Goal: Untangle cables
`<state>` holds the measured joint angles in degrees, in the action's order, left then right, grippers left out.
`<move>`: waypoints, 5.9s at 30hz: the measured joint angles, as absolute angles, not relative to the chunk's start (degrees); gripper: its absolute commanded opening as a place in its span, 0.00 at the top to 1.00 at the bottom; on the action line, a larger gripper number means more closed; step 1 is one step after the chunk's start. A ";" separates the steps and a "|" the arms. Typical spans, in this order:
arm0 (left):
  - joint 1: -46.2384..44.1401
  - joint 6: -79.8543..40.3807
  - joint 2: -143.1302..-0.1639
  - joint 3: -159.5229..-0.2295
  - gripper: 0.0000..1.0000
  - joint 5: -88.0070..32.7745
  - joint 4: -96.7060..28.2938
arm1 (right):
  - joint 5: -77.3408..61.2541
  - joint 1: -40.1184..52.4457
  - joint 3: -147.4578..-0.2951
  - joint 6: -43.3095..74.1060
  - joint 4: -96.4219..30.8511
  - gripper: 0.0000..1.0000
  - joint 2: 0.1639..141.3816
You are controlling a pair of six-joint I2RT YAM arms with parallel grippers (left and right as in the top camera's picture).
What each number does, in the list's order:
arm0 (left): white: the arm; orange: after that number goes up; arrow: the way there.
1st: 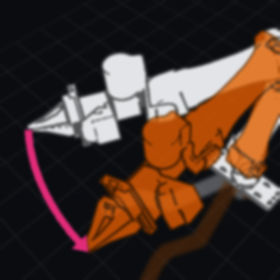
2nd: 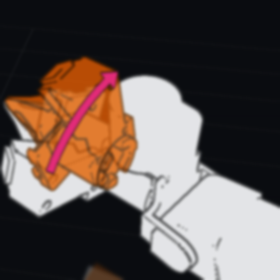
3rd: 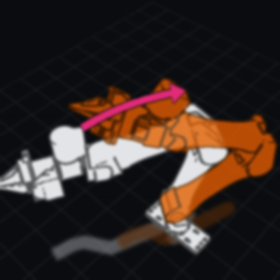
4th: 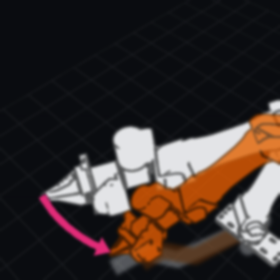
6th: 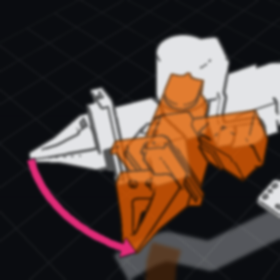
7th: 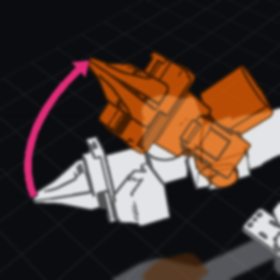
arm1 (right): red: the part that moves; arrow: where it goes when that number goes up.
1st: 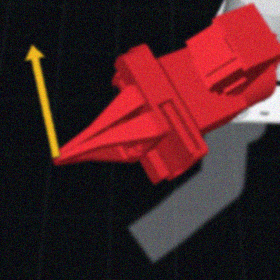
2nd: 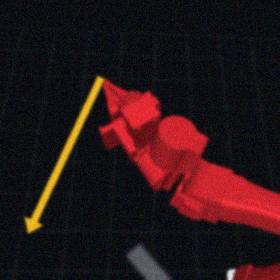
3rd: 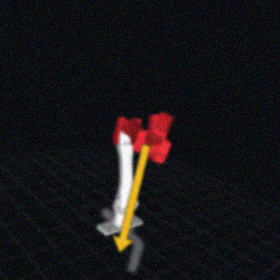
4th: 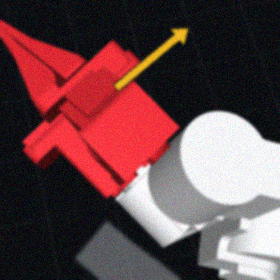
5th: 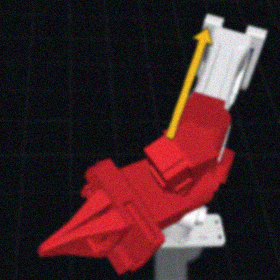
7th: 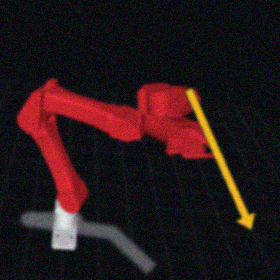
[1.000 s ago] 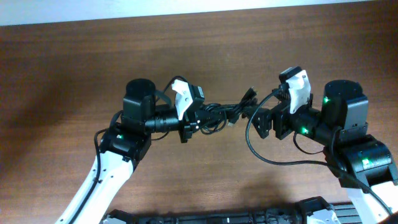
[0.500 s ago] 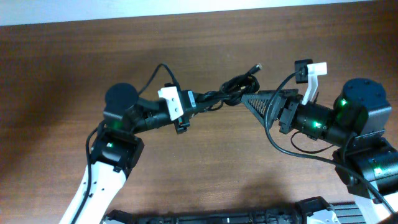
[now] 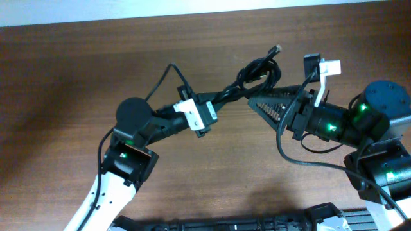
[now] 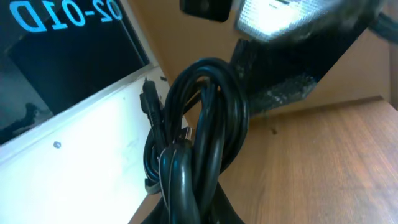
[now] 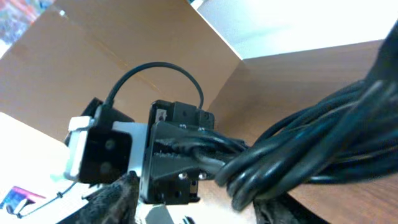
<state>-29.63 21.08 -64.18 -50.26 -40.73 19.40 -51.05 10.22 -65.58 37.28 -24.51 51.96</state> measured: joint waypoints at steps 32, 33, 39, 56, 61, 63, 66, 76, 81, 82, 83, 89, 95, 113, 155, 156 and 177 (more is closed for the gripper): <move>-25.45 4.08 -59.70 -50.19 1.00 -14.59 22.81 | -62.46 10.11 -65.87 10.20 -31.07 0.96 53.69; -24.97 4.10 -59.70 -50.19 1.00 -14.90 22.96 | -61.98 10.11 -65.87 10.22 -31.31 0.96 53.69; -21.80 13.30 -59.70 -50.19 1.00 -28.36 22.87 | -59.37 10.17 -65.84 10.26 -30.63 0.96 53.56; -22.15 20.12 -58.48 -50.39 1.00 -22.41 9.41 | -68.49 10.17 -65.76 10.46 -17.26 0.96 54.30; -22.39 14.48 -58.39 -50.39 1.00 -12.69 11.07 | -69.01 10.17 -65.76 10.46 -22.13 0.96 54.39; -22.37 12.47 -58.39 -50.37 1.00 -12.82 13.43 | -66.08 10.20 -65.87 10.28 -27.03 0.96 54.37; -22.26 11.29 -58.37 -50.37 1.00 -15.20 15.92 | -59.96 10.24 -65.89 10.22 -31.90 0.96 54.26; -21.76 10.44 -57.71 -50.37 1.00 -20.32 7.53 | -46.59 10.28 -65.89 10.24 -33.12 0.96 54.15; -21.56 13.23 -57.30 -50.37 1.00 -26.83 0.14 | -46.70 10.33 -65.78 10.39 -24.62 0.96 54.04; -21.50 13.76 -57.30 -50.39 1.00 -28.69 -0.25 | -47.99 10.33 -65.65 11.25 -21.19 0.96 53.71; -21.37 14.31 -57.30 -50.39 1.00 -31.46 -1.43 | -48.99 10.33 -65.69 12.14 -18.35 0.96 53.45; -21.30 15.33 -57.49 -50.43 1.00 -40.75 -6.94 | -51.29 10.33 -65.56 19.38 -8.64 0.96 52.90; -21.30 15.42 -57.54 -50.46 1.00 -42.04 -9.21 | -50.04 10.33 -65.56 23.57 -8.27 0.96 52.90; -21.30 25.93 -57.89 -50.48 1.00 -39.11 3.01 | -29.74 10.55 -65.89 20.27 -36.56 0.87 46.65; -21.08 23.62 -58.50 -50.46 1.00 -41.85 12.73 | -50.54 10.55 -66.02 31.09 -37.19 0.96 59.20; -21.10 23.62 -58.50 -50.46 1.00 -41.85 13.39 | -50.50 10.55 -66.02 31.24 -37.21 0.96 59.20; -21.15 23.55 -58.50 -50.57 1.00 -41.65 -3.42 | -58.65 10.52 -65.67 30.74 -5.65 0.96 57.91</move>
<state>-21.15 23.55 -58.50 -50.57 -41.65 -3.42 -58.65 10.52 -65.67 30.74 -5.65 57.91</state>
